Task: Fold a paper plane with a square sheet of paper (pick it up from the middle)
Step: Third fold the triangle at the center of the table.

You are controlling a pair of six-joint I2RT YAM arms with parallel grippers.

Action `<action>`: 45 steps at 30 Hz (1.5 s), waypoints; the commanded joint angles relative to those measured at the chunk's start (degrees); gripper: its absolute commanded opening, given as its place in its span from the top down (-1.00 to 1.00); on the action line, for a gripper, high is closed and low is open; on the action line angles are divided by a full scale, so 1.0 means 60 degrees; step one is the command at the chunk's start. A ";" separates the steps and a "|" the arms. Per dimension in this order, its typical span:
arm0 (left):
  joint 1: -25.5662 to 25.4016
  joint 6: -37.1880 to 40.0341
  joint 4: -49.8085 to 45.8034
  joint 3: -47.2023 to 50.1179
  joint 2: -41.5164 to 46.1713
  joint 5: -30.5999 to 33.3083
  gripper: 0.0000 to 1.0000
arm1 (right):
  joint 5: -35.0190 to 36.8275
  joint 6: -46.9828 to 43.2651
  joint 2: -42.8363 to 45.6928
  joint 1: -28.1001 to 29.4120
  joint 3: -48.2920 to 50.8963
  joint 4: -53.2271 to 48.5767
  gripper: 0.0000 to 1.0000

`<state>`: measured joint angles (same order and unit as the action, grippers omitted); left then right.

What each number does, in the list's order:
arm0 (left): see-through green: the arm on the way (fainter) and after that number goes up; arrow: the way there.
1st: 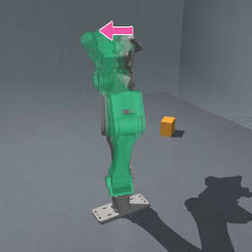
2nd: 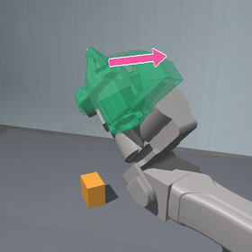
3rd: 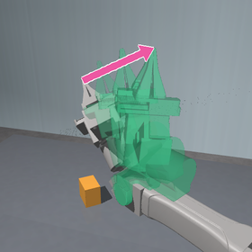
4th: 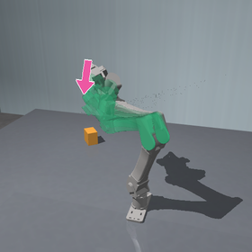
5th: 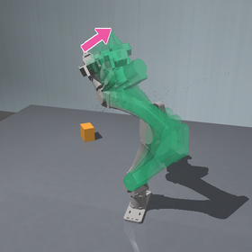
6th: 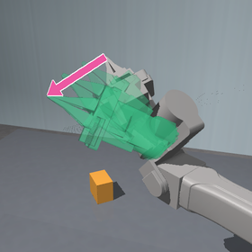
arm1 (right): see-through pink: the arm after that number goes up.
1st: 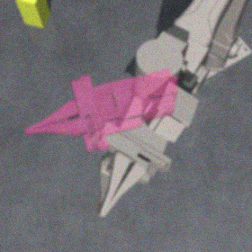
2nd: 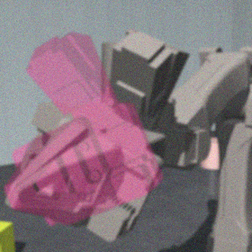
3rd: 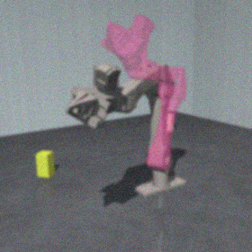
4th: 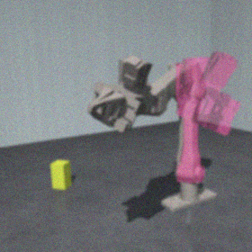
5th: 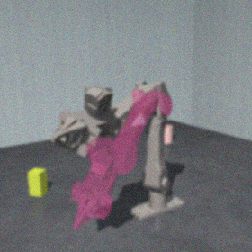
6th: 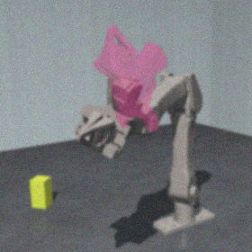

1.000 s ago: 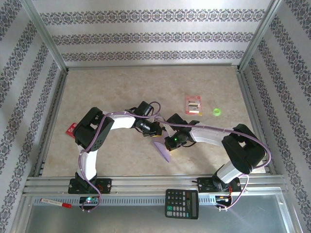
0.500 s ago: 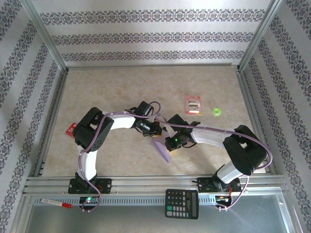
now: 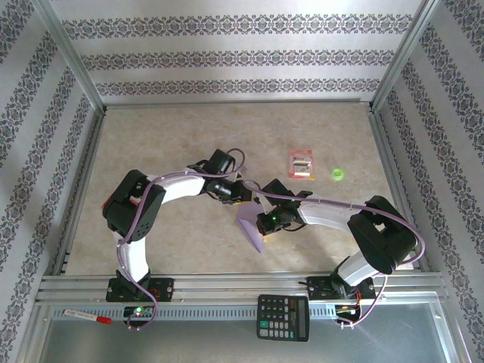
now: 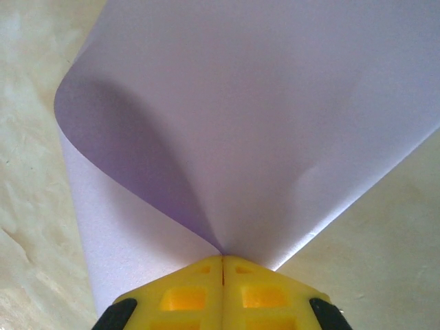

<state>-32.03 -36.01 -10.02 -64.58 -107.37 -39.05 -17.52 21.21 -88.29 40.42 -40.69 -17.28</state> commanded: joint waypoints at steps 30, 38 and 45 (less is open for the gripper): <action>0.0036 -0.0576 0.0671 0.0919 0.0482 0.0382 1.00 | 0.0170 -0.0003 -0.0589 0.0434 -0.0900 -0.0607 1.00; 0.0109 -0.0445 0.0571 0.1121 0.0659 0.0485 1.00 | 0.0130 -0.0024 -0.0909 0.0429 -0.0862 -0.0561 1.00; 0.0168 -0.1057 0.0893 0.2258 0.1996 0.0621 1.00 | 0.0170 0.0186 -0.1020 0.0440 -0.0619 -0.0565 1.00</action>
<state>-31.44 -40.75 -4.64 -54.13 -100.40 -35.53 -17.30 22.22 -92.25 42.28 -45.36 -19.90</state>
